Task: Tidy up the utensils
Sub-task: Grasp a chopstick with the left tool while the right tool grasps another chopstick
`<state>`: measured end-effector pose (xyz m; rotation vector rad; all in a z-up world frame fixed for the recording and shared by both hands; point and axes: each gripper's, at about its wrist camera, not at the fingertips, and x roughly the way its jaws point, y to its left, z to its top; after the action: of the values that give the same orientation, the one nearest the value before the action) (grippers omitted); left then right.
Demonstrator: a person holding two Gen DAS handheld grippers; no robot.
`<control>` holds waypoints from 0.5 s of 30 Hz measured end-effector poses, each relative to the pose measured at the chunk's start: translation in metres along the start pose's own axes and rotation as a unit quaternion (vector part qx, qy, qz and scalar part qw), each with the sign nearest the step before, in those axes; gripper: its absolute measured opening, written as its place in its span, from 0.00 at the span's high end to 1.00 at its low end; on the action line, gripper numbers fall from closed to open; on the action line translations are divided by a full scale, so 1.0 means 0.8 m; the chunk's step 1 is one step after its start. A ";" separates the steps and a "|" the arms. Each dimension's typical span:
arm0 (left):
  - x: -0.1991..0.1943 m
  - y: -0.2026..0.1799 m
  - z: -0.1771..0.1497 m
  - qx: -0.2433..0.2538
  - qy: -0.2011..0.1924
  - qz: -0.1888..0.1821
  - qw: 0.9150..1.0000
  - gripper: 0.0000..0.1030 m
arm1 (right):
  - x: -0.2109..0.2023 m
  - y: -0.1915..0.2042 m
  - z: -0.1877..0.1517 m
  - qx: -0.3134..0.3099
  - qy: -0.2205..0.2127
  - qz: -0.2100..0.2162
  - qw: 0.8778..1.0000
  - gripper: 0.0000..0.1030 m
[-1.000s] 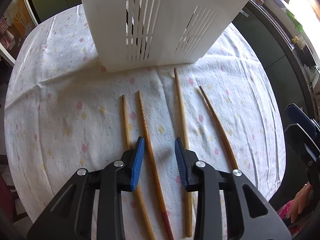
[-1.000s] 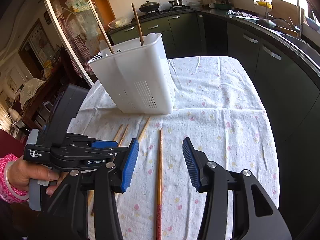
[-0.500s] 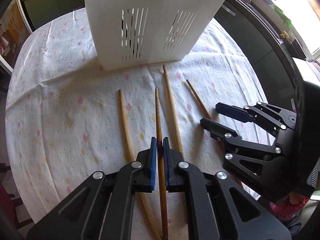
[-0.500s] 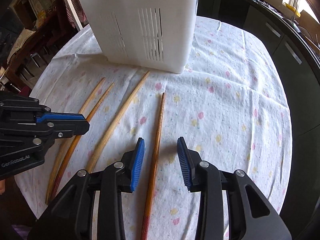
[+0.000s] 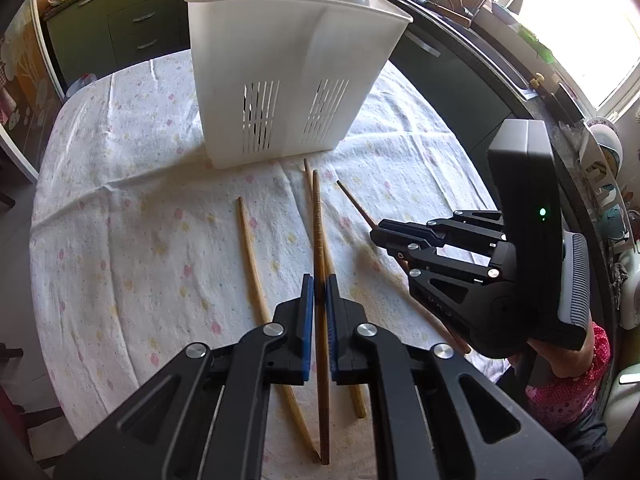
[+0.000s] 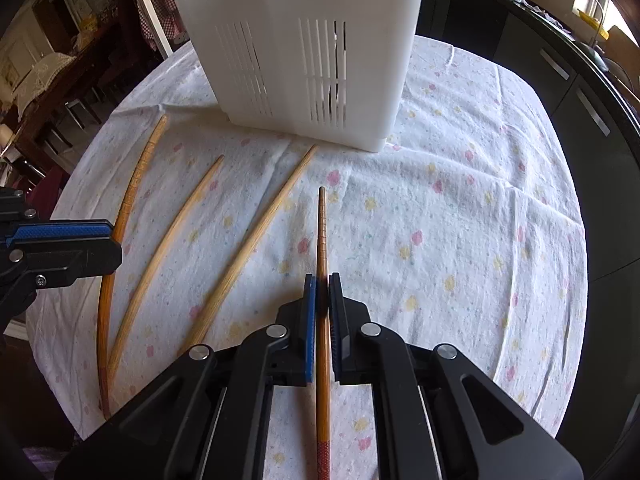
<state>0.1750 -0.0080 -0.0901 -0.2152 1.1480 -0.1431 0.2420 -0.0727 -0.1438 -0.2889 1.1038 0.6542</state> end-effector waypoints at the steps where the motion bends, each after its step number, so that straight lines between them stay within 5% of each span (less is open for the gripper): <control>1: -0.007 0.000 -0.002 0.003 -0.005 -0.002 1.000 0.94 | -0.010 -0.006 -0.001 0.005 -0.008 0.006 1.000 0.93; 10: -0.063 -0.015 -0.021 0.027 -0.056 -0.012 0.998 0.95 | -0.110 -0.035 -0.014 0.033 -0.095 0.034 0.994 0.93; 15: -0.046 -0.021 -0.018 0.041 -0.030 0.001 0.999 0.95 | -0.138 -0.034 -0.016 0.034 -0.118 0.034 0.992 0.93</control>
<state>0.1469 -0.0175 -0.0588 -0.1448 1.0813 -0.1808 0.2179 -0.1383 -0.0536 -0.1121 0.9103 0.6911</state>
